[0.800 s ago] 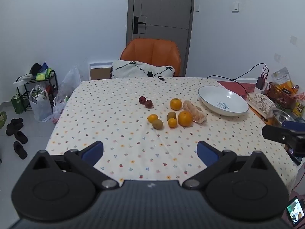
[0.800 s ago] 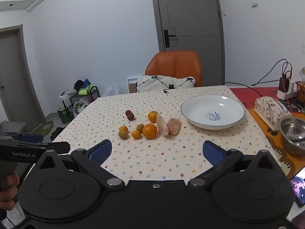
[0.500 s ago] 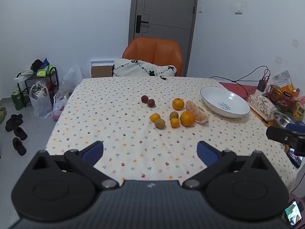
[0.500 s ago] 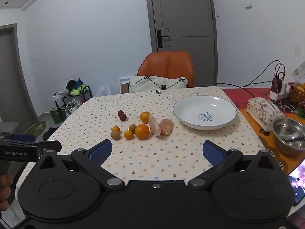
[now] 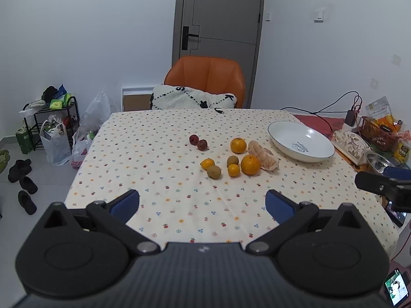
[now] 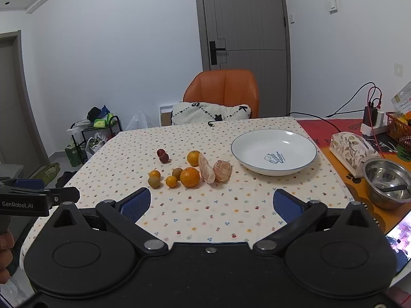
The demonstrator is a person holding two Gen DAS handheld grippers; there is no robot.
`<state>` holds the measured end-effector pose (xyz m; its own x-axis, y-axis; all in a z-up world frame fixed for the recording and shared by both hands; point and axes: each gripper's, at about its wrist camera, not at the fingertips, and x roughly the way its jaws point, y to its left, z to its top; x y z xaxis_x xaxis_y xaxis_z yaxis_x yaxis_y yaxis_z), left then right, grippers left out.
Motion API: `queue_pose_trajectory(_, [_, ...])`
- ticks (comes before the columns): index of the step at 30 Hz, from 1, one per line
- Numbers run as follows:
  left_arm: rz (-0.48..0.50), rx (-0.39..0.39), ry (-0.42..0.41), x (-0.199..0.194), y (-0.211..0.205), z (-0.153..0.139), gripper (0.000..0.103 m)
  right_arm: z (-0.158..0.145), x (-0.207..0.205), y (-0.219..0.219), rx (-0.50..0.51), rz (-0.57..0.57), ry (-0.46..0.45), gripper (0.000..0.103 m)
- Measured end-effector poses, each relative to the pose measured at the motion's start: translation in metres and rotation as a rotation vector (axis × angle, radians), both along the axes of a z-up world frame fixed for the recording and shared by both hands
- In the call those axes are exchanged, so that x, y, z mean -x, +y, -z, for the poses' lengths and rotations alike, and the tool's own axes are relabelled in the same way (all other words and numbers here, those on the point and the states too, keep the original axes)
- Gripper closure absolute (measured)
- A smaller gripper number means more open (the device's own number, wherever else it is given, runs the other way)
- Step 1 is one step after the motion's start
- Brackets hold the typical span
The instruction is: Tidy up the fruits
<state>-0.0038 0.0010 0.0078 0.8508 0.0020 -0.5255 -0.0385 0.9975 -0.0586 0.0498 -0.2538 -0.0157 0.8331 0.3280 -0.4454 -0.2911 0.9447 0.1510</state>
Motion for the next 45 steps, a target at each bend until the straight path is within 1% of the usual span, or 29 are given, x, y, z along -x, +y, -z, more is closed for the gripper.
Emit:
queue_pose_trajectory(8, [-0.008,0.001,-0.021,0.0040,-0.0013,-0.0044,0.000,-0.0017,0.0008,-0.0013,-0.002,0.007,-0.005,0.000])
queue_pose_trajectory(11, [0.001,0.026,-0.017,0.0046,0.0003,-0.0053,0.000,-0.0029,0.0026,-0.0007,0.005,0.017,-0.020,0.000])
queue_pose_trajectory(13, [0.000,0.025,-0.014,0.0049,-0.0001,-0.0050,0.000,-0.0032,0.0030,-0.0014,0.000,0.020,-0.019,0.000])
queue_pose_trajectory(16, [0.023,0.057,0.003,0.0043,0.0014,-0.0038,0.000,-0.0029,0.0033,-0.0006,0.001,0.023,-0.018,0.000])
queue_pose_trajectory(19, [0.017,0.037,0.000,0.0045,-0.0013,-0.0031,0.000,-0.0025,0.0025,-0.0004,0.006,0.020,-0.017,0.000])
queue_pose_trajectory(24, [0.011,0.026,-0.006,0.0052,-0.0018,-0.0027,0.000,-0.0018,0.0024,0.0018,0.011,0.015,-0.016,0.000])
queue_pose_trajectory(30, [0.005,0.036,-0.011,0.0063,0.0015,-0.0038,0.000,-0.0014,0.0034,0.0033,0.014,0.012,-0.018,0.000])
queue_pose_trajectory(34, [0.005,0.032,-0.014,0.0065,0.0021,-0.0051,0.000,-0.0016,0.0027,0.0022,-0.001,0.007,-0.012,0.000])
queue_pose_trajectory(45, [0.009,0.032,-0.007,0.0061,0.0014,-0.0056,0.000,-0.0003,0.0011,0.0006,0.002,0.010,-0.004,0.000])
